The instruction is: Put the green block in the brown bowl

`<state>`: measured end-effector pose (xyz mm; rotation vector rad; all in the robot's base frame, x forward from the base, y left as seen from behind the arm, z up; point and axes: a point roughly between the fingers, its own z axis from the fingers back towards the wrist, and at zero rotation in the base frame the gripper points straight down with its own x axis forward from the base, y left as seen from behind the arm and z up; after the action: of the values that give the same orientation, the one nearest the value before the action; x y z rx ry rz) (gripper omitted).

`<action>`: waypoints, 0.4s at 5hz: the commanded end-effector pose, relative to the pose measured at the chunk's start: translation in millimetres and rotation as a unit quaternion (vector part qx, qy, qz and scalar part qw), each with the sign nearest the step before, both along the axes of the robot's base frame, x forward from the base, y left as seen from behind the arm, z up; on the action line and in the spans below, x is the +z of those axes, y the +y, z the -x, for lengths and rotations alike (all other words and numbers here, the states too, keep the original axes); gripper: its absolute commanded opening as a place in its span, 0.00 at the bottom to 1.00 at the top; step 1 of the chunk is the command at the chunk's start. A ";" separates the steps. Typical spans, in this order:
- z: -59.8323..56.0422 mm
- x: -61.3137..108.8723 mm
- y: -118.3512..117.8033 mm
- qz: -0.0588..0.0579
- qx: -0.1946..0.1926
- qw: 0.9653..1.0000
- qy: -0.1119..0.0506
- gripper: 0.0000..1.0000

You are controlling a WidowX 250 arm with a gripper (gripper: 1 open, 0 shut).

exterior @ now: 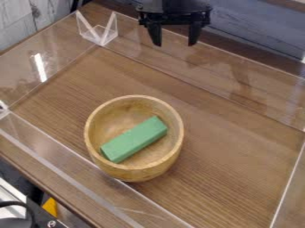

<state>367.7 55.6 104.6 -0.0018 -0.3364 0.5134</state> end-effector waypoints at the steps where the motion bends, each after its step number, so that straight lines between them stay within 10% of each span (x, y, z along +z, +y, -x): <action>1: -4.2 35.8 10.5 -0.012 0.017 0.999 -0.049 1.00; 2: -4.5 30.3 26.1 -0.016 0.049 0.997 -0.049 1.00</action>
<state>364.5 78.8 104.9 0.0282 -0.3486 0.6032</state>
